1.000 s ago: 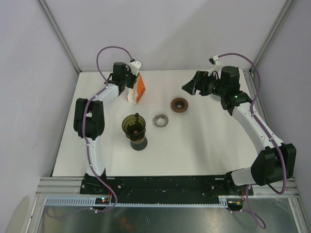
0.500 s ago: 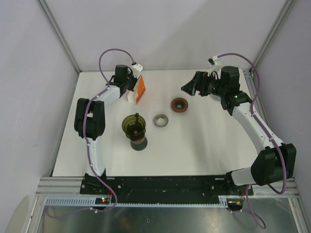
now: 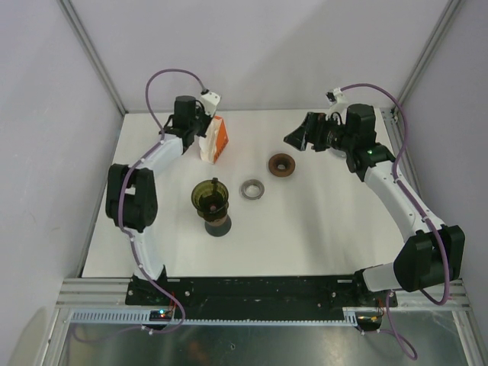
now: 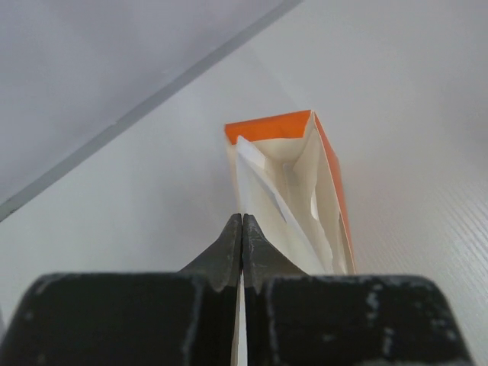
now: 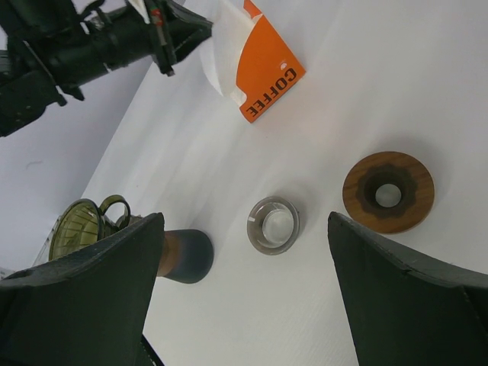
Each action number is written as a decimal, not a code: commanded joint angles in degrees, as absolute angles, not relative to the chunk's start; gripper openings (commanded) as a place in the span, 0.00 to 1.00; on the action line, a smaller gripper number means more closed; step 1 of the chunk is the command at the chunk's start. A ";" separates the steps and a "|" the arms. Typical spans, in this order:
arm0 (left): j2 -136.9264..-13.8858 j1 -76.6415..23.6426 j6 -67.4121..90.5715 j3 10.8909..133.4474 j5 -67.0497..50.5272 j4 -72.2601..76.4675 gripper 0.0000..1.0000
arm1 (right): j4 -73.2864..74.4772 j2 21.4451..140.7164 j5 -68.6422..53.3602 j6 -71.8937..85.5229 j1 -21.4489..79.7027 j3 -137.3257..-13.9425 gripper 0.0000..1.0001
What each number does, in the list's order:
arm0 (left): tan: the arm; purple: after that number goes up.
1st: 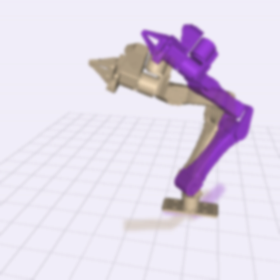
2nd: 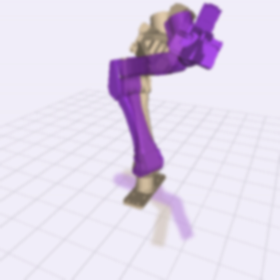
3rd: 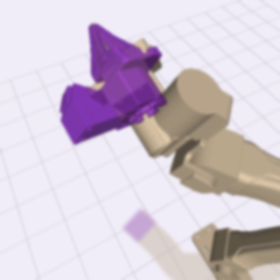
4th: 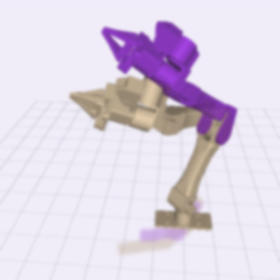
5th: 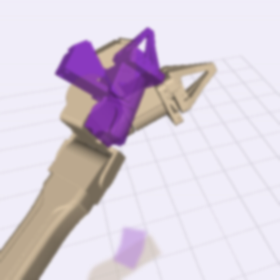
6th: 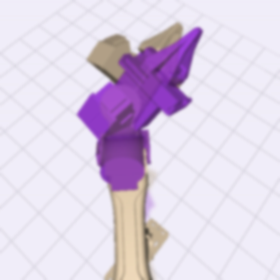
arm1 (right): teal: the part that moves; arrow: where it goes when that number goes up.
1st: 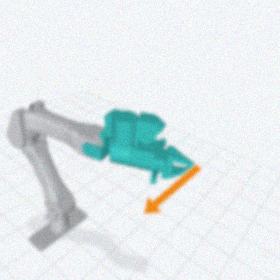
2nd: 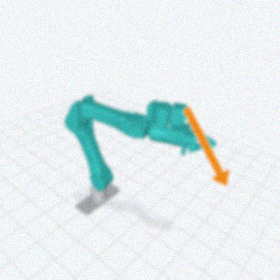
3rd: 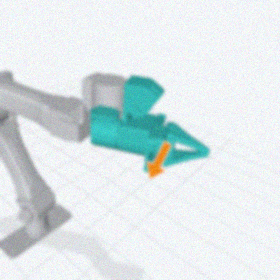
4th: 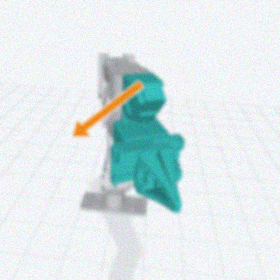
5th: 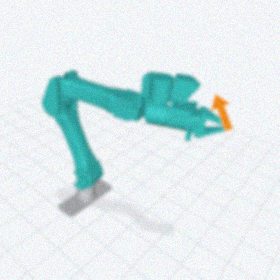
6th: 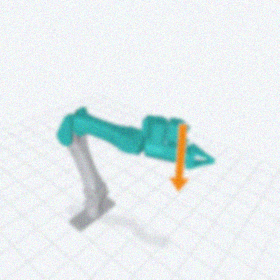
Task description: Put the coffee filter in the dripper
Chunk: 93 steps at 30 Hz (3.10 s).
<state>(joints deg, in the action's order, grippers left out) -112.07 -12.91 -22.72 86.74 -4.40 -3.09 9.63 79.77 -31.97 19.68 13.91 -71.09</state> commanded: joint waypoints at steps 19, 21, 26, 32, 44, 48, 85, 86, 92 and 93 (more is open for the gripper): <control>-79.74 -13.08 -11.63 77.53 -0.18 -11.37 0.00 | 2.38 75.83 -1.80 15.02 35.14 -72.53 0.90; -77.22 -12.85 -8.62 77.81 -1.67 -14.25 0.00 | -1.89 76.90 7.35 12.98 41.77 -73.70 0.90; -72.05 -12.76 -1.51 79.08 -5.52 -19.96 0.00 | -13.55 83.74 16.65 9.04 52.16 -77.70 0.90; -67.15 -12.74 4.76 79.76 -7.40 -23.87 0.00 | -7.99 96.89 16.28 7.23 57.07 -94.27 0.89; -65.33 -12.77 7.90 81.20 -11.66 -26.74 0.00 | -5.05 105.91 19.50 4.56 57.78 -101.61 0.68; -64.99 -12.75 7.40 81.10 -12.89 -27.65 0.00 | -3.19 107.66 21.44 4.06 56.74 -102.92 0.46; -57.78 -12.68 -10.94 86.74 -5.58 -47.51 0.82 | 75.88 112.64 -14.32 4.69 54.39 -138.80 0.00; -57.76 -12.71 -10.83 86.26 -6.22 -47.53 0.82 | 76.22 113.23 -14.15 4.67 54.66 -139.14 0.00; -57.80 -12.58 -10.33 83.88 -7.36 -47.43 0.81 | 77.24 118.19 -12.02 4.73 54.65 -143.41 0.00; -57.82 -12.57 -10.44 83.43 -7.42 -47.44 0.81 | 77.25 119.13 -12.16 4.74 54.48 -144.09 0.00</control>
<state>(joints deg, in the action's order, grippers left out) -58.85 -12.95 -9.61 84.16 -6.09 -47.90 75.16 116.92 -13.28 5.39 54.85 -138.72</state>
